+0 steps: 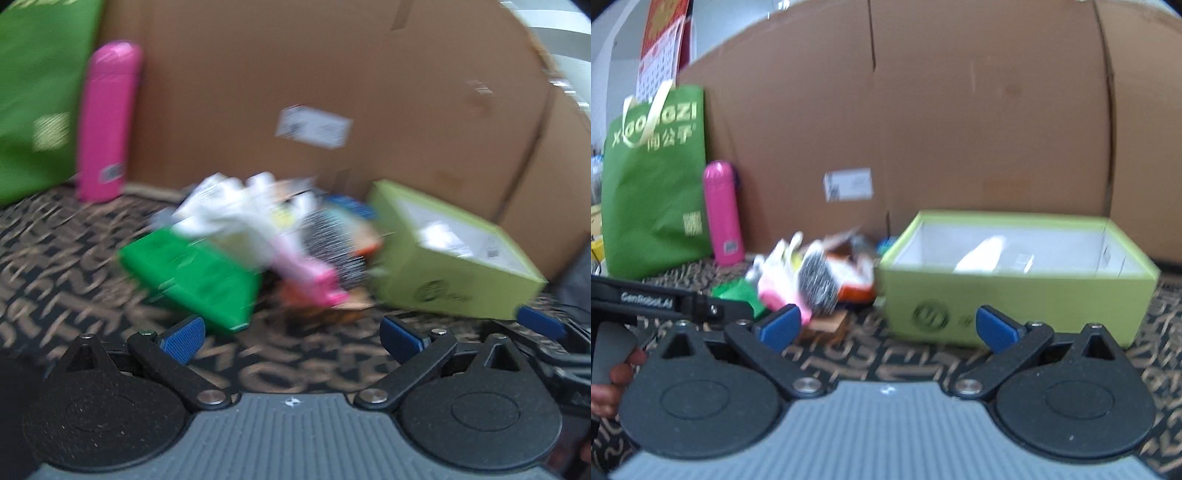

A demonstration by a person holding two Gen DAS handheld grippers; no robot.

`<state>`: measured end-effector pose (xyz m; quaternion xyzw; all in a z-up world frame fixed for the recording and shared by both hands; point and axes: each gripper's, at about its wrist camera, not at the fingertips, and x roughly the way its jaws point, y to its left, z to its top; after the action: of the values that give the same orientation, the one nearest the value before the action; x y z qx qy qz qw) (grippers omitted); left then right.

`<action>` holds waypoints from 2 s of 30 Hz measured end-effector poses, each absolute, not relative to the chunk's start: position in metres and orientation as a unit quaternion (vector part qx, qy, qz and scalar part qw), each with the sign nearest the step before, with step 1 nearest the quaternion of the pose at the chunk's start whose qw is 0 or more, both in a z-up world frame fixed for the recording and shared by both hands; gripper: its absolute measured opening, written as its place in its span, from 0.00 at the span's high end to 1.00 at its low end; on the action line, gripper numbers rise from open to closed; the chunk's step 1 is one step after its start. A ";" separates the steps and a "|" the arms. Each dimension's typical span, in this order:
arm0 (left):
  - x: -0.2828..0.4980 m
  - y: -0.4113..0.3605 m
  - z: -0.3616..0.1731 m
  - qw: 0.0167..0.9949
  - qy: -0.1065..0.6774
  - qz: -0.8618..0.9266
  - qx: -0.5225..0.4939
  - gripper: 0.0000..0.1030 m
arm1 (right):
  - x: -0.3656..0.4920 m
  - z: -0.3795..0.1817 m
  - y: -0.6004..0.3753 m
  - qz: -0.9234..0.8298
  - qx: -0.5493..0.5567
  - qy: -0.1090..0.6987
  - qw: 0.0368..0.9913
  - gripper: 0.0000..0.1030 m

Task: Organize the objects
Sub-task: 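Return both tools to the pile and grasp the green box with the left tool, then lift the green box with the left tool while the right tool grasps the copper box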

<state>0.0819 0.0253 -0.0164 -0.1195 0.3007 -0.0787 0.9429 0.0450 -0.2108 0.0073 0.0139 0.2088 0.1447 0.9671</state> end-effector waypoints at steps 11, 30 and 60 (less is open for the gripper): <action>0.125 0.057 -0.028 0.946 0.308 -0.018 -0.101 0.00 | 0.051 -0.019 -0.189 0.161 0.029 0.264 0.951 0.00; 0.102 0.055 -0.036 0.939 0.329 -0.105 0.015 0.36 | 0.116 -0.042 -0.128 0.185 -0.009 0.311 0.932 0.07; 0.052 0.015 -0.039 0.913 0.348 -0.208 0.036 0.22 | 0.034 -0.030 -0.187 0.142 -0.038 0.331 0.932 0.05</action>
<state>0.0520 0.0146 -0.0386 0.0361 0.3484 -0.2075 0.9134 0.0344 -0.1870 -0.0297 -0.0385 0.3308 0.1422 0.9321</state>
